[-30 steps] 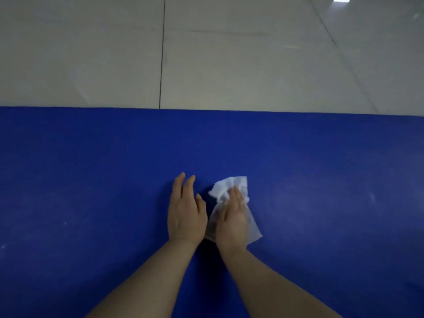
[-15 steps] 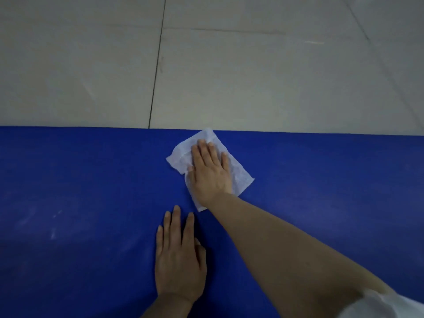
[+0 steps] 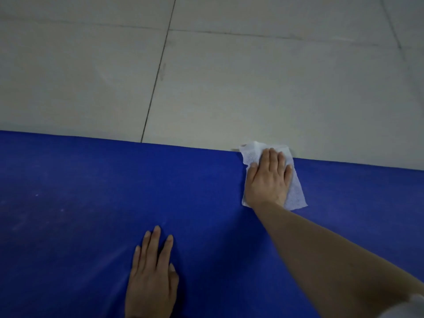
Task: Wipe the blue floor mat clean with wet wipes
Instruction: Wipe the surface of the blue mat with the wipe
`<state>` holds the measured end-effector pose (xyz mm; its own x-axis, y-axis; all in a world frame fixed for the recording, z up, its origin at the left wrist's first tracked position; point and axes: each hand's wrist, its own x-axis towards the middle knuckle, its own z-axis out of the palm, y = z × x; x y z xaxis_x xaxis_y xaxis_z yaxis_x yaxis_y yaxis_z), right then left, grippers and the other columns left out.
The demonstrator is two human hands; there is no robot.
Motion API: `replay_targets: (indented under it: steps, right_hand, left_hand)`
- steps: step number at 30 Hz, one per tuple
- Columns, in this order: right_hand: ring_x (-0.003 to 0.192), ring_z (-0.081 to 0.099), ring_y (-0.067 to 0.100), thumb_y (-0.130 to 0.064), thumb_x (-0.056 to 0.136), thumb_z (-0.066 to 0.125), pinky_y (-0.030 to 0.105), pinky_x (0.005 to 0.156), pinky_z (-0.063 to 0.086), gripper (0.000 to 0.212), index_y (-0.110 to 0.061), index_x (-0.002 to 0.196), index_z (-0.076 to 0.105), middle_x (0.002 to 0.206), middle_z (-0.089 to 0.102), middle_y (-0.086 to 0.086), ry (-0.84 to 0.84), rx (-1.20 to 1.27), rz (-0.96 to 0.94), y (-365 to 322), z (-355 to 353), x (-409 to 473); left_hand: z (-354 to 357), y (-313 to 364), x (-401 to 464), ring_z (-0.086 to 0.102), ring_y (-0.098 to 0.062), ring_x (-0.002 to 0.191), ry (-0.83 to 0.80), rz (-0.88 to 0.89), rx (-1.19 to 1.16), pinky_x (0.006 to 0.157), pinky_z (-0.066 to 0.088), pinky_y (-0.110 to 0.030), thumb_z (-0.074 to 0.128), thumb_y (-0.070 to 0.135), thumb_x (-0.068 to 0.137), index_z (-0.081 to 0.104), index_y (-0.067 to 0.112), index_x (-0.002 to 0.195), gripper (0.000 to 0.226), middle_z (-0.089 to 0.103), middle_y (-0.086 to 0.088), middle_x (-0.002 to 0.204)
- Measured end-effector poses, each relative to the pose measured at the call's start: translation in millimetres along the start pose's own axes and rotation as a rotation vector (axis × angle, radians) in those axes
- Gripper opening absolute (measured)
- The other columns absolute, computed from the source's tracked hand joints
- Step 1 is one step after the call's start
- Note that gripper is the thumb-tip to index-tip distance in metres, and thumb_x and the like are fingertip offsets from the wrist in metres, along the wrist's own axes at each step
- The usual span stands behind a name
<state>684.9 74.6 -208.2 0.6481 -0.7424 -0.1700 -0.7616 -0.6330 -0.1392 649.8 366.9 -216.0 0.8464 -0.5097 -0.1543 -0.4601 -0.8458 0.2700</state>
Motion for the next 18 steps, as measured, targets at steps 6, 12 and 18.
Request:
replay_targets:
  steps: [6, 12, 18]
  right_hand:
    - [0.148, 0.000, 0.020, -0.038, 0.102, 0.016, 0.039, 0.118, -0.008, 0.057, -0.014, 0.153, 0.013, 0.160, 0.012, 0.001, 0.013, 0.005, 0.007, -1.2, 1.8, 2.6]
    - [0.148, 0.001, 0.019, -0.039, 0.101, 0.015, 0.039, 0.118, -0.006, 0.057, -0.014, 0.153, 0.015, 0.160, 0.013, 0.001, 0.047, 0.006, 0.014, 1.1, 5.6, 3.1]
    - [0.147, 0.000, 0.018, -0.040, 0.101, 0.014, 0.038, 0.118, -0.007, 0.057, -0.015, 0.153, 0.013, 0.160, 0.012, 0.000, 0.069, -0.012, 0.009, 1.3, 9.8, 4.8]
  left_hand:
    - [-13.4, -12.7, 7.6, 0.032, -0.027, 0.135, -0.010, 0.116, -0.007, 0.115, 0.019, -0.033, 0.035, 0.033, 0.085, 0.059, 0.010, 0.124, 0.051, 0.038, -0.011, 0.147]
    - [-31.0, 12.1, 80.0, 0.029, -0.026, 0.139, 0.079, 0.252, 0.002, 0.117, 0.011, -0.044, 0.036, 0.029, 0.087, 0.062, 0.011, 0.114, 0.042, 0.040, -0.012, 0.146]
    - [-5.6, 18.9, 110.8, 0.025, -0.027, 0.140, 0.052, 0.179, 0.130, 0.114, 0.012, -0.043, 0.028, 0.034, 0.091, 0.041, 0.011, 0.140, 0.056, 0.033, -0.014, 0.152]
